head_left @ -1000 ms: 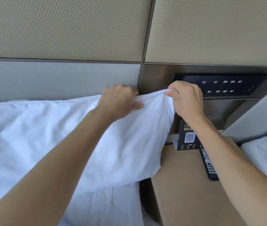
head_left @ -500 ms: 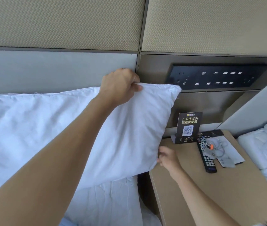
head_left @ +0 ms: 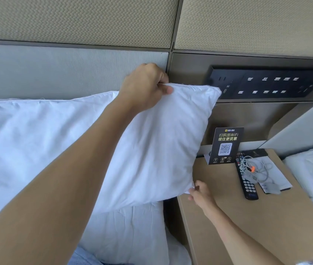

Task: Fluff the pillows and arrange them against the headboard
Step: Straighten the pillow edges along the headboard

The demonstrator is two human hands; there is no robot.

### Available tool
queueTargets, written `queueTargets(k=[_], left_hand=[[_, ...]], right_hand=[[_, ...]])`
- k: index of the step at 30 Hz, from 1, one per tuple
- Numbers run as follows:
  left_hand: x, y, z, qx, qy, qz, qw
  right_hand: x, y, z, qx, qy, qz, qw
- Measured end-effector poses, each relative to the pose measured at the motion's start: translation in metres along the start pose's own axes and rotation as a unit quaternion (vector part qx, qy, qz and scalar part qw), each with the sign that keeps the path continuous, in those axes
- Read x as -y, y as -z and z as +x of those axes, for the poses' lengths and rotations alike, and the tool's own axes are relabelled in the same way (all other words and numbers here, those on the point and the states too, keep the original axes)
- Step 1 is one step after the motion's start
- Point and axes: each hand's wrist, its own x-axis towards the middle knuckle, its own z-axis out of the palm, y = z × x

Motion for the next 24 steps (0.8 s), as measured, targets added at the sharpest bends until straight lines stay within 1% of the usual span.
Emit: queueTargets(k=[2,5,9,14,16,17,18,20,22,24], left_hand=[[0.000,-0.002,0.001,-0.005,0.006,0.005,1.000],[-0.001,-0.003,0.000,-0.011,0.008,0.016,1.000],[0.001,-0.005,0.001,-0.019,0.008,0.003,1.000],[0.002,-0.008,0.002,-0.025,-0.003,0.019,0.999],[0.003,-0.009,0.002,-0.025,-0.007,0.023,0.999],[0.003,-0.009,0.001,-0.025,-0.009,0.024,0.999],[0.004,-0.009,0.001,-0.027,-0.010,0.025,0.999],[0.003,-0.009,0.000,-0.030,-0.012,0.029,0.999],[0.003,-0.009,-0.001,-0.033,-0.016,0.036,0.999],[0.003,-0.009,-0.001,-0.032,-0.020,0.038,0.999]], right_hand=[[-0.010,0.001,-0.004,-0.024,-0.010,-0.014,1.000],[-0.015,-0.005,-0.003,-0.034,-0.027,-0.015,0.999],[-0.010,-0.010,0.005,-0.052,-0.024,-0.023,0.998],[-0.012,-0.004,0.002,-0.047,-0.033,-0.025,0.998],[-0.004,0.002,0.000,-0.071,-0.039,0.010,0.997],[0.006,0.007,-0.001,-0.096,-0.039,0.062,0.993],[0.023,0.015,-0.002,-0.121,-0.026,0.130,0.984],[0.073,0.039,-0.008,-0.149,0.050,0.252,0.955],[0.132,0.071,-0.016,-0.155,0.169,0.303,0.925],[0.186,0.100,-0.028,-0.150,0.275,0.317,0.895]])
